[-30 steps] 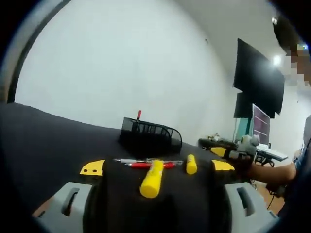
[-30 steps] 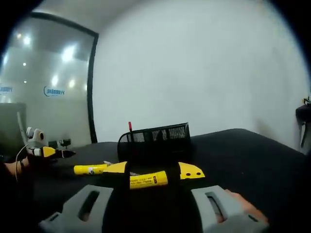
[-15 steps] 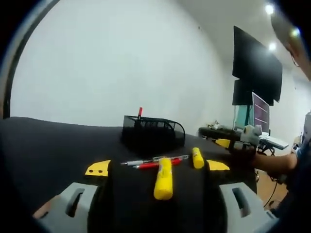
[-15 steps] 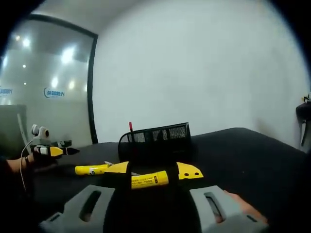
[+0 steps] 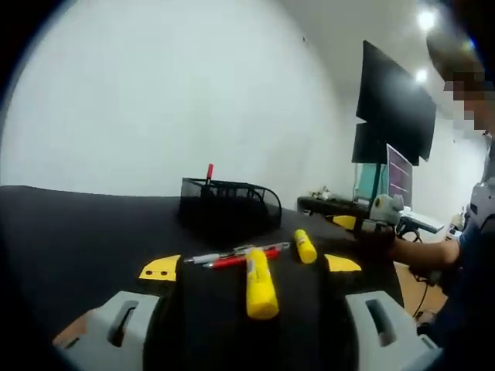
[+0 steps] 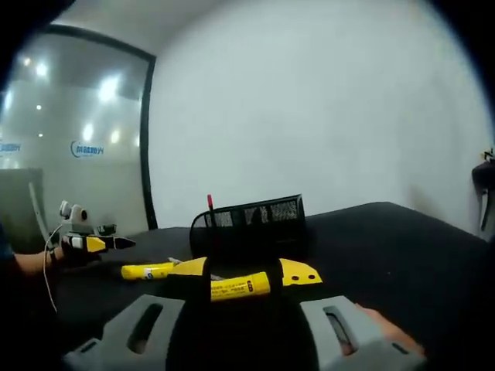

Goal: Pick up pens and glue sticks and place them into the holder.

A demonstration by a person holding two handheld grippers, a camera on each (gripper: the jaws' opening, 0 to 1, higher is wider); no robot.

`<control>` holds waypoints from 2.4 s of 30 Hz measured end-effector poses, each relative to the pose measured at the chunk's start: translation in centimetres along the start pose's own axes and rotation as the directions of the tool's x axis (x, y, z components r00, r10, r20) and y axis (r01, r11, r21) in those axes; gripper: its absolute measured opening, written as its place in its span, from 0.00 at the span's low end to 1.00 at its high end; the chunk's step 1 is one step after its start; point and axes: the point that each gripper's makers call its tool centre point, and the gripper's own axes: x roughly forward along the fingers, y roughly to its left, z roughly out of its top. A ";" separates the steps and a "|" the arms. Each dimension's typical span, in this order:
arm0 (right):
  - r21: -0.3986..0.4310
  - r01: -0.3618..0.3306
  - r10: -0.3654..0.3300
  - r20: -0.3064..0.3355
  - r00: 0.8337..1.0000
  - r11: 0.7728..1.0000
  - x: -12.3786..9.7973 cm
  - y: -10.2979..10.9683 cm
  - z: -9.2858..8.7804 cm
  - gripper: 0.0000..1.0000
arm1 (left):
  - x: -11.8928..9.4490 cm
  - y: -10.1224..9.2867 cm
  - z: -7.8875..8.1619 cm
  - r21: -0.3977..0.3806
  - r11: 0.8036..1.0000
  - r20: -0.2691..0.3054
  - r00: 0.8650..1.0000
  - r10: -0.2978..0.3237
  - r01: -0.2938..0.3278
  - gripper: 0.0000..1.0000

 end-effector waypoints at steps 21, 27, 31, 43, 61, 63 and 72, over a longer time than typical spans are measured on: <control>0.007 -0.016 0.016 0.010 1.000 1.000 -0.3 0.5 0.2 0.29 | 0.2 -0.3 -3.3 0.108 0.994 -0.109 0.994 0.012 0.000 0.48; 0.009 -0.021 0.021 0.012 1.000 1.000 -0.4 0.7 0.2 0.28 | 0.4 -0.4 -3.8 0.130 0.991 -0.153 0.987 0.049 -0.029 0.38; 0.013 -0.023 0.023 0.016 1.000 1.000 -0.4 0.7 0.3 0.28 | 0.6 -0.8 -3.8 0.113 0.992 -0.166 0.984 0.065 -0.047 0.38; 0.013 -0.033 0.032 0.009 0.999 0.999 -0.3 0.8 0.2 0.28 | 1.6 -1.6 -5.2 0.213 0.976 -0.245 0.964 0.107 -0.054 0.28; 0.025 -0.039 0.039 0.010 0.999 0.999 -0.2 0.6 0.2 0.28 | 1.0 -3.3 -3.2 0.262 0.962 -0.239 0.960 0.144 -0.079 0.17; 0.024 -0.041 0.040 0.007 0.999 0.999 -0.1 0.6 0.2 0.28 | 0.7 -3.5 -2.2 0.258 0.963 -0.219 0.965 0.142 -0.083 0.17; -0.004 -0.052 0.052 -0.014 0.999 0.999 -0.1 1.2 -0.2 0.28 | -0.6 -4.3 2.0 0.233 0.967 -0.141 0.980 0.142 -0.106 0.16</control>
